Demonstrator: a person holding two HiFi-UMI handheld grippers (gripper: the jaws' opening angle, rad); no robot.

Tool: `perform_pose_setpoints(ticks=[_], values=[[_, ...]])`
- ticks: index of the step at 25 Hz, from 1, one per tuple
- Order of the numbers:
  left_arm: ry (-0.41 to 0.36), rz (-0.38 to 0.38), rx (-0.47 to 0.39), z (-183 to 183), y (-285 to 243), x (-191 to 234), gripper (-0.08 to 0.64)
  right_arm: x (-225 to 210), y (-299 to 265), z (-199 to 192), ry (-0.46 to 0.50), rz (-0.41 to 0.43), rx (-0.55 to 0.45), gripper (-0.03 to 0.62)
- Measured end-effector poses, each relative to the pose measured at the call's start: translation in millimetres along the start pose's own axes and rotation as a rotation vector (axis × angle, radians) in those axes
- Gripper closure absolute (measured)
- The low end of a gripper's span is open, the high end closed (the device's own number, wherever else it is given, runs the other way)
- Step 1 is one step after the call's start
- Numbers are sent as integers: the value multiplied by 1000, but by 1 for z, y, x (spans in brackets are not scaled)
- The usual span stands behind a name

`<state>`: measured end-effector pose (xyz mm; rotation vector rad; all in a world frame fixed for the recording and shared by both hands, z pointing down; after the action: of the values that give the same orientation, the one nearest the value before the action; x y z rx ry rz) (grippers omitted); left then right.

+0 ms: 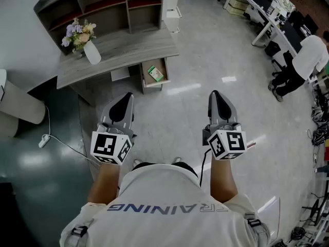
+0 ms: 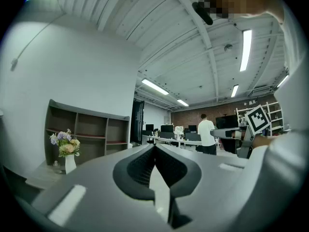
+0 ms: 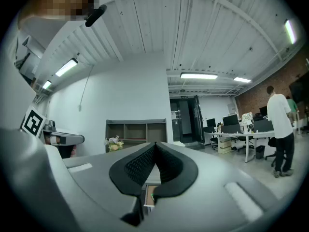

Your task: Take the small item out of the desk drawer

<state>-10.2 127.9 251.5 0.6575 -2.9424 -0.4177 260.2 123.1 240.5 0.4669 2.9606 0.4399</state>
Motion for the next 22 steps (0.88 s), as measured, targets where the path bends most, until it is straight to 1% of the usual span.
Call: perform_pose_setpoints(ticks=[7, 14, 18, 22], values=[[10, -9, 16, -4, 16, -3, 561, 12, 13, -6, -3, 4, 25, 580], [17, -16, 24, -2, 33, 7, 561, 33, 20, -12, -22, 5, 31, 580], [23, -33, 22, 3, 44, 20, 561, 53, 22, -9, -66, -1, 0, 578], [24, -46, 31, 2, 62, 41, 561, 80, 24, -17, -72, -11, 2, 578]])
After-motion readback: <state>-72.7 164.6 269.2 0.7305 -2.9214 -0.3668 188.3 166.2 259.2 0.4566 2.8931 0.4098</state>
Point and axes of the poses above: the fingertips, and each gripper's own axes: y backward along the fingers, x to its left, z out of its top, the point moved 2 cm from there along y, backward along the fingers, and after that the axes turned 15 degrees about -x, right-handed, at the moved point
